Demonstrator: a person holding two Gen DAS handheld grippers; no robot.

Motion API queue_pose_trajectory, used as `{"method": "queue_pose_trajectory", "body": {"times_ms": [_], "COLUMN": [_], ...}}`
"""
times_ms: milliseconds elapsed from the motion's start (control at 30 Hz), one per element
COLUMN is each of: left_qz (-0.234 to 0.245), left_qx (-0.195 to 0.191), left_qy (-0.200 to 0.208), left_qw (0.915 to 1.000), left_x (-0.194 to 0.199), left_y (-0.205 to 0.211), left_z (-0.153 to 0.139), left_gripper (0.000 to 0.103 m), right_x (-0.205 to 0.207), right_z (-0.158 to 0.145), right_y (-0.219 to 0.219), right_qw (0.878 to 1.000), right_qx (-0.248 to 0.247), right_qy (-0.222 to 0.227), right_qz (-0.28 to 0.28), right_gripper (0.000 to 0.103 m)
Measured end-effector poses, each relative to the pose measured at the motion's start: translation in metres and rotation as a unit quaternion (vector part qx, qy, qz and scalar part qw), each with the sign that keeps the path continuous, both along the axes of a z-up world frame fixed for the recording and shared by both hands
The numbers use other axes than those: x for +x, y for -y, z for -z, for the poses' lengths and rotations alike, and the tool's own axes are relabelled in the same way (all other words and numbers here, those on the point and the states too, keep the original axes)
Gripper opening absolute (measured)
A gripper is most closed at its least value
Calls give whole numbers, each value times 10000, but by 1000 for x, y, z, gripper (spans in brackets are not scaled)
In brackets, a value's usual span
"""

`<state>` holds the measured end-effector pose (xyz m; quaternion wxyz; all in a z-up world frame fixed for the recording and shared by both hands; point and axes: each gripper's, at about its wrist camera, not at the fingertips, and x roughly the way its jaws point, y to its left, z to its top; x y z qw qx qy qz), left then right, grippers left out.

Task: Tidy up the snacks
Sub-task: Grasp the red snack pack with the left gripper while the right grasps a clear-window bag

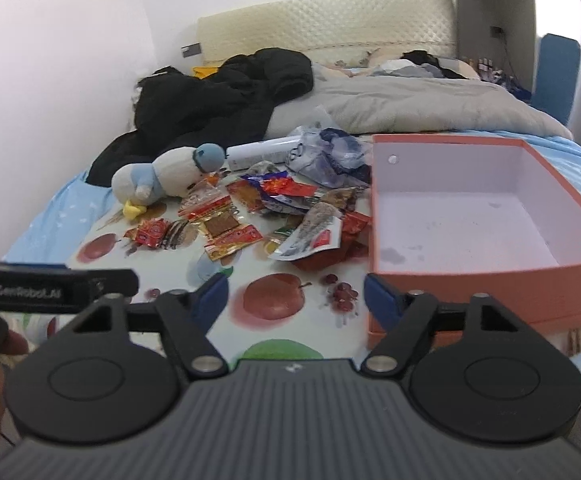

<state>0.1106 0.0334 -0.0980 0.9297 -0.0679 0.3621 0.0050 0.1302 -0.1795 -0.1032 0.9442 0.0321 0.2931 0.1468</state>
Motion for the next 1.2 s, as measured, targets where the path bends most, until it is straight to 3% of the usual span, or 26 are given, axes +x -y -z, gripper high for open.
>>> {"method": "queue_pose_trajectory", "body": {"times_ms": [133, 233, 400, 600, 933, 1033, 1067, 1133, 1200], "left_qz": [-110, -214, -435, -687, -830, -924, -918, -939, -912], "left_qx": [-169, -264, -342, -147, 551, 823, 867, 1082, 1232], "left_qy": [-30, -142, -238, -255, -627, -676, -713, -754, -665], "left_qw": [9998, 9993, 9982, 9972, 9931, 9900, 9894, 9868, 9859], "left_x": [15, 26, 51, 90, 174, 200, 209, 225, 236], "left_y": [-14, -25, -46, -78, -122, -129, -132, -138, -144], "left_z": [9, 20, 41, 66, 97, 103, 105, 111, 118], "left_gripper": [98, 95, 91, 91, 92, 98, 99, 99, 99], "right_x": [13, 24, 47, 81, 153, 174, 180, 190, 199], "right_z": [4, 8, 19, 33, 57, 65, 68, 74, 80], "right_y": [-15, -25, -38, -51, -76, -82, -83, -88, -91], "right_qw": [9997, 9995, 9984, 9979, 9944, 9927, 9923, 9904, 9883], "right_qx": [-117, -199, -473, -520, -989, -1152, -1187, -1343, -1484], "right_qy": [33, 91, 237, 290, 372, 342, 335, 316, 326], "right_qz": [-205, -230, -199, -260, -24, 32, 62, 108, 143], "right_gripper": [48, 43, 42, 42, 43, 45, 47, 65, 68]}}
